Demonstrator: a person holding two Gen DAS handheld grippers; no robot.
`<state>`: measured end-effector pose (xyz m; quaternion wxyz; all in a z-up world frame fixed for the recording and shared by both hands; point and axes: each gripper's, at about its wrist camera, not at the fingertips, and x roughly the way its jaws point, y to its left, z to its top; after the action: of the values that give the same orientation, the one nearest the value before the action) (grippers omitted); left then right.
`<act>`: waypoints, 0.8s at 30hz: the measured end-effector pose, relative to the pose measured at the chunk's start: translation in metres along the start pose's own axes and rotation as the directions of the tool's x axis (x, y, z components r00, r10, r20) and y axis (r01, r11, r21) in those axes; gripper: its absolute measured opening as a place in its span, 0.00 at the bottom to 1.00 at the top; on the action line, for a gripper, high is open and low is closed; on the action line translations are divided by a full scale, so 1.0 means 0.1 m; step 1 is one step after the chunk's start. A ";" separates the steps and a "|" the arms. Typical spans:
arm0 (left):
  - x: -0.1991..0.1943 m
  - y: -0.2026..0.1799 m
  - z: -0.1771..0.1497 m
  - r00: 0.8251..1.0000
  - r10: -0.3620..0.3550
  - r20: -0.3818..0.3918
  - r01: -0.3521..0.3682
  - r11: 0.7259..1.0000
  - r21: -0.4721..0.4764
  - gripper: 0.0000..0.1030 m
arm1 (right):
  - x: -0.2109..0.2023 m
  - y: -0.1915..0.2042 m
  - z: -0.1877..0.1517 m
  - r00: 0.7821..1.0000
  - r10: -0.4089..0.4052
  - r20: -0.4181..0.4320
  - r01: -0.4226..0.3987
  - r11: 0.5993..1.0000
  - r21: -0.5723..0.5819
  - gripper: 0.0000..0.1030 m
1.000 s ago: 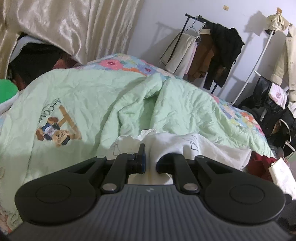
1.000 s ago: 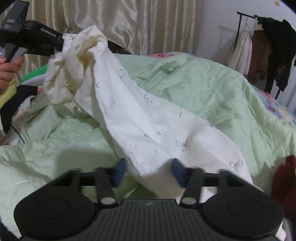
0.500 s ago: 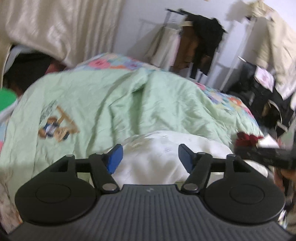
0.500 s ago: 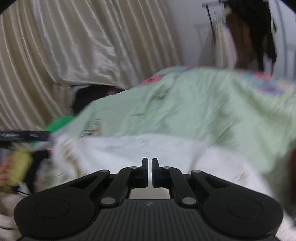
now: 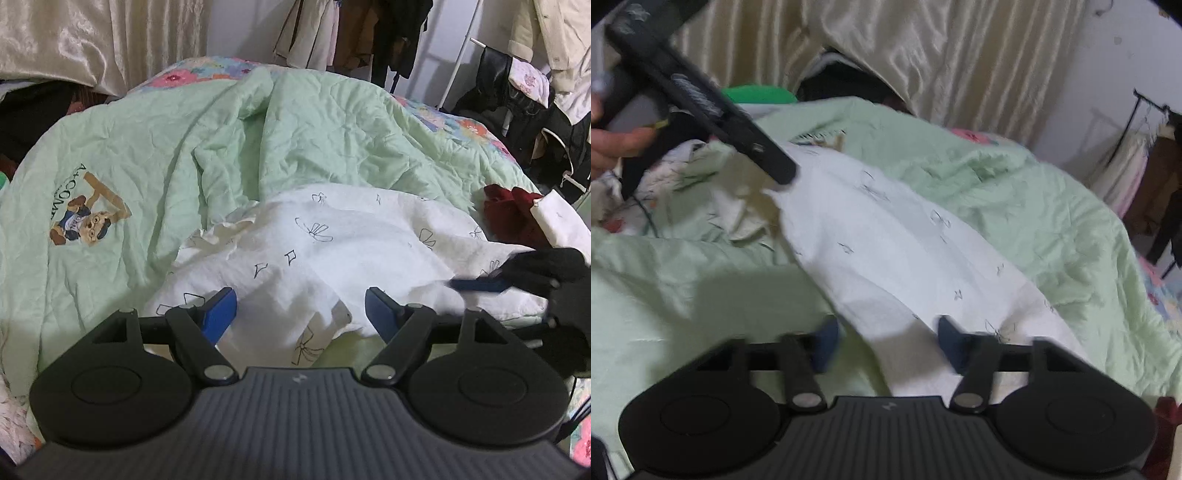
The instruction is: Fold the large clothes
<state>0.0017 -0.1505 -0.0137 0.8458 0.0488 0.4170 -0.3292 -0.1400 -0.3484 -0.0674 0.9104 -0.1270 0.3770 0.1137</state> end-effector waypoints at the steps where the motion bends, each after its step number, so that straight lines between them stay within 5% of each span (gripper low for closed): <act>1: -0.04 0.00 0.00 1.000 -0.006 0.009 0.006 1.000 0.005 0.74 | 0.01 -0.12 0.03 0.999 0.036 0.003 -0.036 0.996 0.079 0.04; 6: -0.16 -0.16 -0.03 0.998 -0.030 0.058 0.025 0.996 0.091 0.74 | -0.06 -0.55 0.08 0.988 0.107 0.110 -0.136 0.941 0.311 0.04; 10: -0.25 -0.30 -0.05 0.994 -0.051 0.096 0.034 0.985 0.169 0.75 | -0.16 -0.90 0.11 0.952 0.217 0.217 -0.296 0.838 0.458 0.04; 13: -0.18 -0.58 -0.09 0.991 -0.042 0.123 0.004 0.955 0.297 0.81 | -0.13 -1.13 0.12 0.927 0.269 0.260 -0.371 0.753 0.543 0.04; 18: 0.20 -0.79 -0.06 0.990 0.018 0.140 -0.069 0.926 0.372 0.81 | -0.05 -1.28 0.08 0.910 0.310 0.275 -0.414 0.681 0.604 0.04; 19: 0.33 -0.80 -0.07 0.991 0.023 0.130 -0.075 0.910 0.408 0.76 | -0.04 -1.29 0.07 0.908 0.314 0.276 -0.418 0.671 0.612 0.04; 21: 0.55 -0.65 -0.01 0.996 0.065 0.061 -0.084 0.920 0.382 0.31 | -0.03 -1.27 0.06 0.911 0.313 0.269 -0.413 0.675 0.612 0.04; 24: 0.55 -0.37 0.09 0.999 -0.036 0.018 0.030 0.967 0.255 0.19 | 0.01 -1.24 0.07 0.921 0.312 0.232 -0.388 0.708 0.589 0.09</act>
<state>0.0094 -0.2107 -0.0412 0.8318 0.1461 0.3624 -0.3943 -0.0973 -0.4624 -0.0449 0.8820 0.2626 0.3569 0.1601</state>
